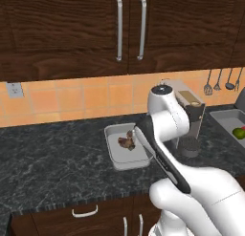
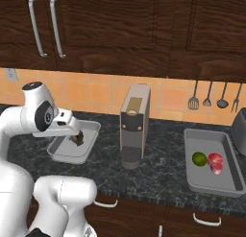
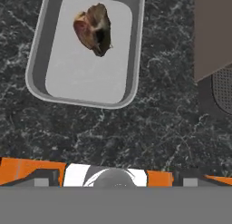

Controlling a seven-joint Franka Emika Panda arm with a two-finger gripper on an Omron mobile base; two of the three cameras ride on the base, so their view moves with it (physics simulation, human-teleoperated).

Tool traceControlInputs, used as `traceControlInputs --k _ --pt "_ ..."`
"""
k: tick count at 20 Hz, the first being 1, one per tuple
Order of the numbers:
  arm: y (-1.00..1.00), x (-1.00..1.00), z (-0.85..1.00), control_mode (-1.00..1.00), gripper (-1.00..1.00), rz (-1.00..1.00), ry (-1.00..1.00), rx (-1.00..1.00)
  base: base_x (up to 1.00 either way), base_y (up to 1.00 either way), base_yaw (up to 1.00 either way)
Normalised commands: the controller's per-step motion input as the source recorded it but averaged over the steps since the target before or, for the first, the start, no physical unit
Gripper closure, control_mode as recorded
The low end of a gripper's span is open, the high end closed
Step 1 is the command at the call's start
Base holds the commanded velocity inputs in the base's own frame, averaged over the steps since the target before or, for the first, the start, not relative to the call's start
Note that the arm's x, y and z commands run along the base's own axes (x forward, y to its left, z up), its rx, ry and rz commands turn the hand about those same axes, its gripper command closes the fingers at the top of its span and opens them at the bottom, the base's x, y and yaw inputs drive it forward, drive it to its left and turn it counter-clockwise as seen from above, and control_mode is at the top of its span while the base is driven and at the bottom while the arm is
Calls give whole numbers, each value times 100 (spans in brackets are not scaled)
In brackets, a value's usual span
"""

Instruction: Place one lime and one steak in each tupperware on the nearby counter, to pack two identical lunches.

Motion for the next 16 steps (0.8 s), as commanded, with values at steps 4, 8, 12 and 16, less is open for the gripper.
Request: traceControlInputs --k 4,8,12,16 --pt "-100 -86 0 -100 -100 -18 0 22 0 0 0" --pt "-84 -54 0 -100 -100 -16 0 20 0 0 0" --pt "-10 -45 3 -100 -100 -2 0 2 0 0 0" --pt "0 -4 0 -100 -100 0 -1 0 0 0 0"
